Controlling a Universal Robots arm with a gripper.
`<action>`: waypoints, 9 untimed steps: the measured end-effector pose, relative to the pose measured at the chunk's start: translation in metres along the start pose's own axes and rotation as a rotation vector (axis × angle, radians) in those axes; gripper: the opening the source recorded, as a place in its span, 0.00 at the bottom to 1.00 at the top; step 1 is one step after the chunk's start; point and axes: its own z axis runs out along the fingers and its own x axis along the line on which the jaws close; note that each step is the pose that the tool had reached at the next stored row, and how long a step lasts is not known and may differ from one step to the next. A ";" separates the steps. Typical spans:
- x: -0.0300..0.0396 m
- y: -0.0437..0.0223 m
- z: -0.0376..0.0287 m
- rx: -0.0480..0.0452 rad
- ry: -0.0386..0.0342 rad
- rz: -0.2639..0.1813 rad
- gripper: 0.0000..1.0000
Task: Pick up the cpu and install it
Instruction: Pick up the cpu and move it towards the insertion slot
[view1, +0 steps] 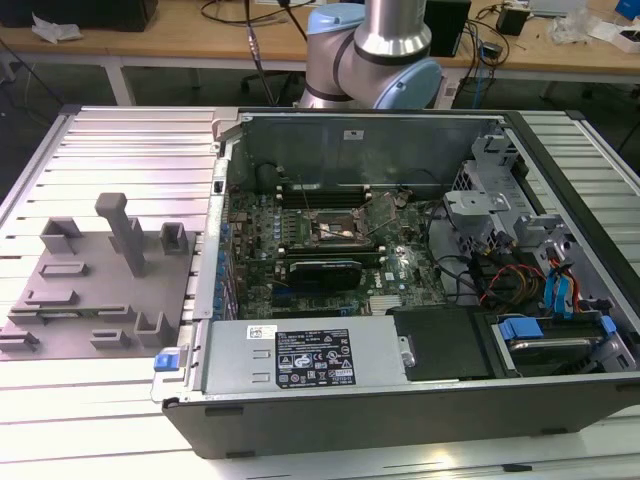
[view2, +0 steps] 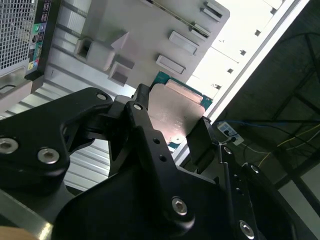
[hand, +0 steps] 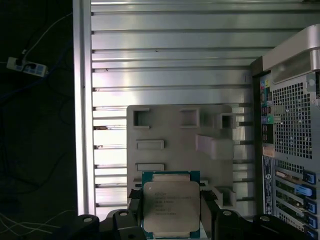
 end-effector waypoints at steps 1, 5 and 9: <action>-0.0015 0.0000 0.0001 -0.0001 -0.0001 0.000 0.55; -0.0049 0.0002 0.0002 -0.0001 -0.0001 0.000 0.55; -0.0086 0.0002 0.0002 -0.0001 0.0000 0.000 0.55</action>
